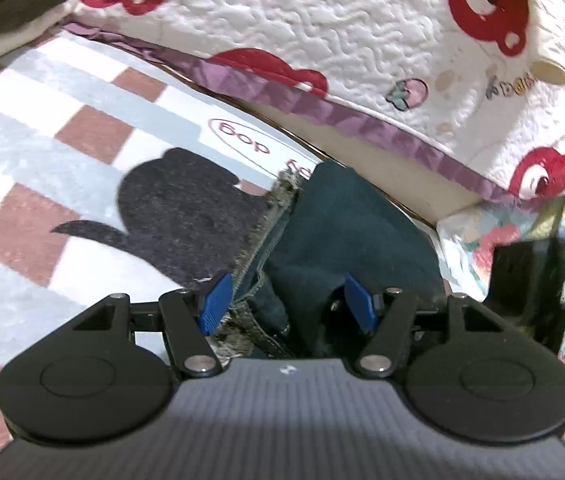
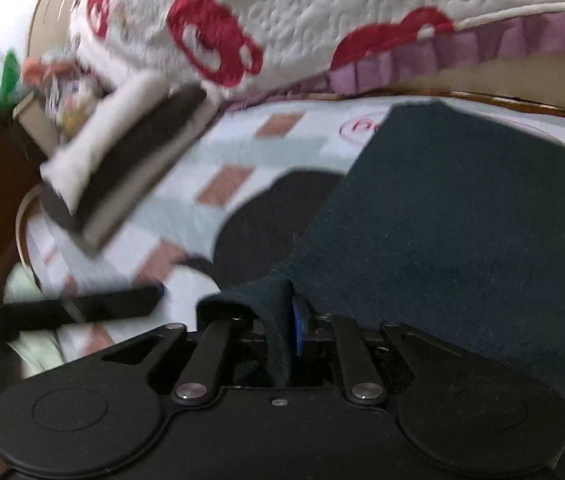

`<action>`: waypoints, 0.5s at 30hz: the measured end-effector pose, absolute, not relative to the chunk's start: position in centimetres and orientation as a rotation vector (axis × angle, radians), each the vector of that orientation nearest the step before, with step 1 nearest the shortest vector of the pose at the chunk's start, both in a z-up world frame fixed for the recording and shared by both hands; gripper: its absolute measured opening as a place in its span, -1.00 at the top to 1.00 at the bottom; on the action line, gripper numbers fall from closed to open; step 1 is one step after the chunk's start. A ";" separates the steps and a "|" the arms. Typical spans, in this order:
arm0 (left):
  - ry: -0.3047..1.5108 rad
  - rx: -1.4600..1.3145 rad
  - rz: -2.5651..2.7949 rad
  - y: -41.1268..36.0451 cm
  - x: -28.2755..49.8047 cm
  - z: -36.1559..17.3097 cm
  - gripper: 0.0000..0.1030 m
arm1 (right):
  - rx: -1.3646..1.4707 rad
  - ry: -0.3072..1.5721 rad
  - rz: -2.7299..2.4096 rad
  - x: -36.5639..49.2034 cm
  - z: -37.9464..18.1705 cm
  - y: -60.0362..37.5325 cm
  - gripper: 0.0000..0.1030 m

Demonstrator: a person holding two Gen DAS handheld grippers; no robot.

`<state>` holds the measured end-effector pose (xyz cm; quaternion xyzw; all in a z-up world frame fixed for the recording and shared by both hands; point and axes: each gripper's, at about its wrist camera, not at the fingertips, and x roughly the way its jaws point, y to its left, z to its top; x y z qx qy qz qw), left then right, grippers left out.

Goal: Fold clothes

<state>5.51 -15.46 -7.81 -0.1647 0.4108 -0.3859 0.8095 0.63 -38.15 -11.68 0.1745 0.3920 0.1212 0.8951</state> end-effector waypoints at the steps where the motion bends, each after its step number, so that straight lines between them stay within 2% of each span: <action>1: 0.877 -0.352 -0.829 -15.5 5.4 -7.7 -0.20 | 0.358 0.812 0.257 0.5 -11.9 -38.2 0.70; 3: 0.874 -0.353 -0.837 -15.7 5.2 -7.6 -0.20 | 0.409 0.831 0.258 0.5 -11.4 -38.9 0.67; 5: 0.871 -0.354 -0.846 -15.8 5.0 -7.5 -0.20 | 0.433 0.848 0.276 0.3 -10.7 -39.4 0.55; 7: 0.868 -0.355 -0.854 -15.9 4.8 -7.3 -0.20 | 0.469 0.837 0.310 -1.4 -9.9 -40.3 0.05; 12: 0.860 -0.357 -0.875 -16.3 4.4 -7.0 -0.24 | 0.580 0.759 0.412 -8.7 -8.1 -43.4 -0.03; 15: 0.855 -0.358 -0.888 -16.5 4.1 -6.8 -0.26 | 0.644 0.675 0.313 -15.1 -9.7 -47.7 -0.03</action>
